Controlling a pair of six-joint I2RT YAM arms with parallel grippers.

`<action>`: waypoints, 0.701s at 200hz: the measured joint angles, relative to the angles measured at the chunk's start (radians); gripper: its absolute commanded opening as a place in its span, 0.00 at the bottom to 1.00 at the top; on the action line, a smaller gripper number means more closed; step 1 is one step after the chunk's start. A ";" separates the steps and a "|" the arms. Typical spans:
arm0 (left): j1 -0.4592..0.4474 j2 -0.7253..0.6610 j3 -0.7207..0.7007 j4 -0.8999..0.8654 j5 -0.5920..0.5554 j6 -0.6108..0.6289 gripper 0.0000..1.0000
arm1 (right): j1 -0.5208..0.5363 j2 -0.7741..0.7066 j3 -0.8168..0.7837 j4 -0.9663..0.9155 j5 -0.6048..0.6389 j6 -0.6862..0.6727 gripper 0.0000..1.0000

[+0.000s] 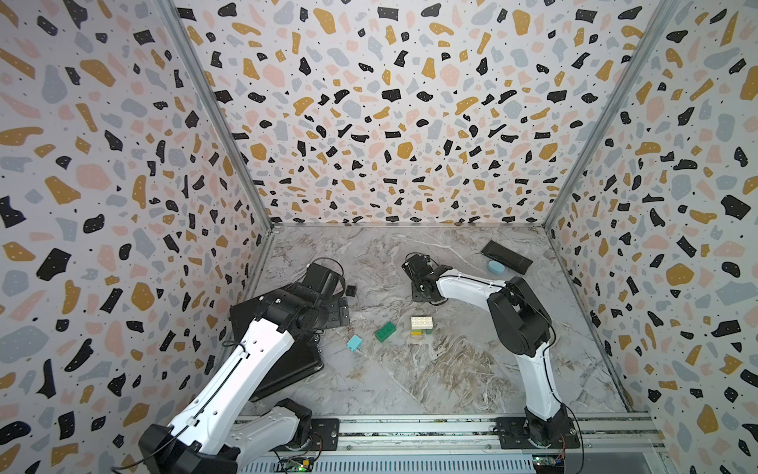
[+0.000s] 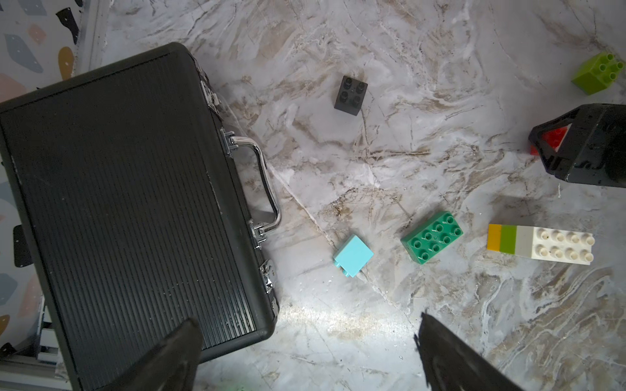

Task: Assemble the letter h with lego
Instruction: Move the lego brick at the center of the board, then pick up the lego brick from the center of the board.

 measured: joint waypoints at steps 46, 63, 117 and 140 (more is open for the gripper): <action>0.000 0.000 0.000 0.000 0.000 0.000 0.99 | -0.007 -0.020 0.005 -0.008 0.000 0.008 0.73; 0.000 0.000 0.000 0.000 0.000 0.001 0.99 | -0.022 -0.026 0.034 -0.019 0.000 0.009 0.75; 0.000 0.000 -0.002 0.003 0.002 0.005 0.99 | -0.149 -0.008 0.180 -0.073 -0.009 0.103 0.78; 0.000 0.000 -0.005 0.003 0.007 0.007 0.99 | -0.197 0.048 0.293 -0.095 -0.011 0.139 0.79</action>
